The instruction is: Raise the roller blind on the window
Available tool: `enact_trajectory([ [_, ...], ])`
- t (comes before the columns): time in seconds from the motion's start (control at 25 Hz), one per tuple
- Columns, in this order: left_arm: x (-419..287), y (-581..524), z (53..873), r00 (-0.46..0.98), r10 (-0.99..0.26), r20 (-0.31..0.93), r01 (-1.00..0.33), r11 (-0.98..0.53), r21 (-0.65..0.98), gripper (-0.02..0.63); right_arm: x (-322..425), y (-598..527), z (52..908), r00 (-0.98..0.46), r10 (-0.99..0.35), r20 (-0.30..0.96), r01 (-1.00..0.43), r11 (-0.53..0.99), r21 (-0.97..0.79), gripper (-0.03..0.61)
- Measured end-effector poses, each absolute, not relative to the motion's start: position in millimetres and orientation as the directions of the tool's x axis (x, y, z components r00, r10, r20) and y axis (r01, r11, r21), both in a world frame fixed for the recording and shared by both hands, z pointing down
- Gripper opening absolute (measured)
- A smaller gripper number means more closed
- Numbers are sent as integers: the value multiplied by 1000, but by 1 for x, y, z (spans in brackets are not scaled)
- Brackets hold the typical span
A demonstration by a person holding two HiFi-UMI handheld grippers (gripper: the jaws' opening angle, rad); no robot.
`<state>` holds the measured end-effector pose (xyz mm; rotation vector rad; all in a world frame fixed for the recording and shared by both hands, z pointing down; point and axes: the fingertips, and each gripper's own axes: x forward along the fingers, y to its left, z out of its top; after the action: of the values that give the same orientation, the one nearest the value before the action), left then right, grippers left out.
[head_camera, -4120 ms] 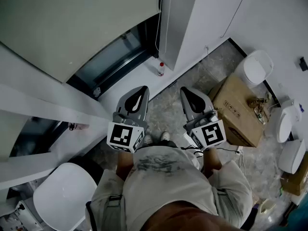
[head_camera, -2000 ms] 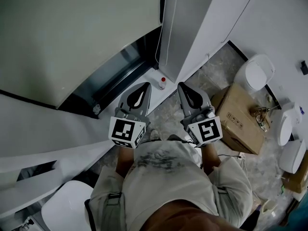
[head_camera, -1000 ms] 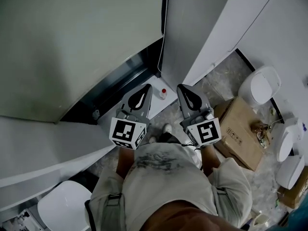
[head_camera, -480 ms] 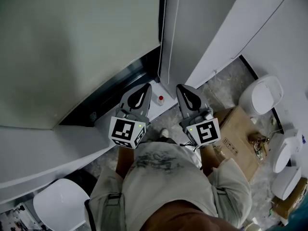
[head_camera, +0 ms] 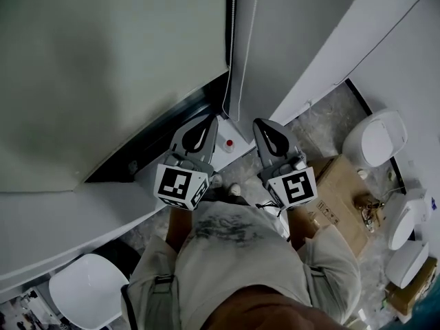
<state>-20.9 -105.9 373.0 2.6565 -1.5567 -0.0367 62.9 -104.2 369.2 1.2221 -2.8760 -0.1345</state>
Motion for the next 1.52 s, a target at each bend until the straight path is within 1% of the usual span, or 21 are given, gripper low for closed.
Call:
enact_trajectory([
  [0.12,-20,-115,374,510,-860,14,-859,-509,51,4,58,-111,363,-685,-727,-54,-728,678,102,11],
  [0.4,-21,-145,373,575,-818,11,-818,-574,42,5,52,-131,360,-631,-775,-49,-774,623,113,11],
  [0.52,-16,-160,372,603,-798,15,-797,-602,39,5,57,-141,364,-600,-800,-23,-796,595,110,11],
  [0.64,-13,-173,371,627,-779,19,-779,-626,37,5,56,-150,362,-584,-810,-42,-809,577,113,11],
  [0.84,-6,-198,367,661,-750,27,-751,-660,38,5,62,-169,360,-549,-835,-29,-832,544,110,11],
  [1.16,7,-227,360,692,-721,41,-722,-691,37,5,71,-191,354,-514,-858,-13,-854,510,108,11],
  [1.52,17,-245,371,707,-707,34,-707,-706,37,5,79,-199,367,-490,-872,-6,-867,486,112,11],
])
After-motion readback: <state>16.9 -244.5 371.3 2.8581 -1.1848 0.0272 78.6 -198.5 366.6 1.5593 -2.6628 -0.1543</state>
